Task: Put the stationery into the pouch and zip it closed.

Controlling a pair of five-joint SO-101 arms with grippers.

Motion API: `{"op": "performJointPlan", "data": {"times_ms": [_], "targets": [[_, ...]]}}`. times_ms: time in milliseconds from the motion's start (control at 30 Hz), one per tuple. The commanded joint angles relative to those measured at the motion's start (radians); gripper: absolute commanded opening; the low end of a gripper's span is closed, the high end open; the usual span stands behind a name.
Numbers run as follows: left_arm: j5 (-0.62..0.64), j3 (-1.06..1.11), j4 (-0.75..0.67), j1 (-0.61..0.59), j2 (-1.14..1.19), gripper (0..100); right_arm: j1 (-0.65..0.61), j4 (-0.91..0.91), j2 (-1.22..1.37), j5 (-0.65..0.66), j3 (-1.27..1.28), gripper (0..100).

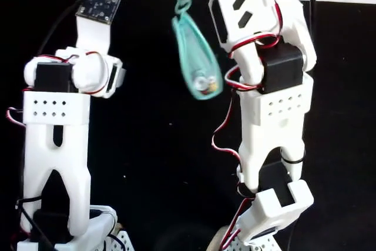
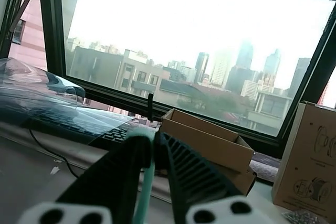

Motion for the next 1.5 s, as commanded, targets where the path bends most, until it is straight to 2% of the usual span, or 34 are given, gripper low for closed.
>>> {"op": "performJointPlan", "data": {"times_ms": [0,400,833,1067,1367,1467], "targets": [[-0.005,-0.019,-0.011,-0.036,-0.015,18,-0.007,-0.042,-0.01,0.014,-0.036,0.6],[-0.002,-0.021,-0.009,-0.044,-0.018,18,0.004,-0.044,-0.019,0.014,-0.068,0.6],[-0.002,-0.008,0.038,-0.038,-0.18,18,0.018,-0.039,-0.079,0.009,-0.077,0.6],[0.0,0.03,0.043,-0.038,-0.189,18,0.015,0.054,-0.093,0.008,-0.074,0.5],[-0.005,0.031,0.041,-0.015,-0.189,18,-0.012,0.091,-0.047,-0.204,-0.074,0.5],[-0.005,0.031,0.041,-0.012,-0.189,18,-0.058,0.122,-0.025,-0.226,-0.074,0.5]]}}
